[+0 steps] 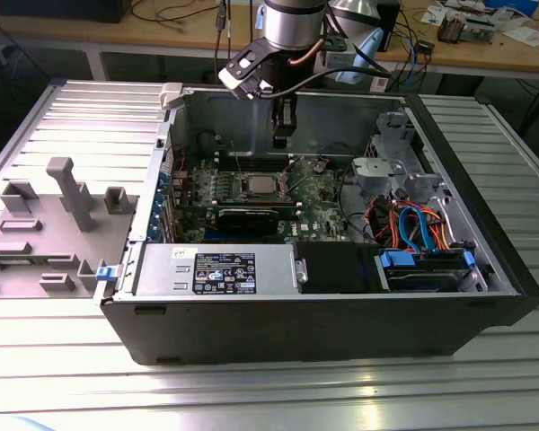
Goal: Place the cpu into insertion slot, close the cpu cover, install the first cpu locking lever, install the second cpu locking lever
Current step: 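Close the cpu cover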
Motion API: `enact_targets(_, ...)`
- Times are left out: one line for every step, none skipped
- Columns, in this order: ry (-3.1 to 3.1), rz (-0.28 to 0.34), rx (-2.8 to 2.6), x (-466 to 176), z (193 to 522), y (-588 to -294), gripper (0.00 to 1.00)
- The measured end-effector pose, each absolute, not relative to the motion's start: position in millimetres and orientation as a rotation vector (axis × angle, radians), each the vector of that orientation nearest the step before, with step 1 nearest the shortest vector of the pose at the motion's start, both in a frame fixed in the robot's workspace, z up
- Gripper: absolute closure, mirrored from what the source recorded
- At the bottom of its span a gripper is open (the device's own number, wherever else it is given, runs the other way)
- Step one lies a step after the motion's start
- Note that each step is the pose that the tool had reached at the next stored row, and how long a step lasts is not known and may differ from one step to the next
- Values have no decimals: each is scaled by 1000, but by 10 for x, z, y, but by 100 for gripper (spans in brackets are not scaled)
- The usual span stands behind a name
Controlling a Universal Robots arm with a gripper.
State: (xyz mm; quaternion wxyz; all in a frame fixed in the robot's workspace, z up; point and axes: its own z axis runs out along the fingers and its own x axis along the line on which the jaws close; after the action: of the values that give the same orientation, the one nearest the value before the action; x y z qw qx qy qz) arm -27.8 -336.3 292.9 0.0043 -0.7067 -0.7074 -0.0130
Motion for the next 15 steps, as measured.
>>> enact_targets(-2216, -41, -2214, -276, 2929, -3363, 89)
enact_targets(-2216, -41, -2214, -274, 2929, -3363, 89)
enact_targets(-2216, -41, -2214, -261, 2928, -3362, 89)
enact_targets(-2216, -41, -2214, -241, 2927, -3363, 89)
enact_targets(-2216, -41, -2214, -223, 2926, -3362, 89)
enact_targets(-2216, -41, -2214, -196, 2925, -3363, 89)
enact_targets(-2216, -41, -2214, -149, 2918, -3363, 89)
enact_targets(-2216, -41, -2214, -124, 2910, -3363, 89)
enact_targets(-2216, -41, -2214, -105, 2902, -3367, 89)
enact_targets(-2216, -41, -2214, -81, 2891, -3373, 89)
enact_targets(-2217, -41, -2213, -59, 2881, -3375, 89)
enact_targets(-2223, -40, -2207, -19, 2866, -3375, 89)
enact_targets(-2229, -39, -2200, 4, 2857, -3375, 89)
enact_targets(-2234, -38, -2194, 10, 2856, -3375, 89)
enact_targets(-2235, -38, -2194, 11, 2856, -3376, 89)
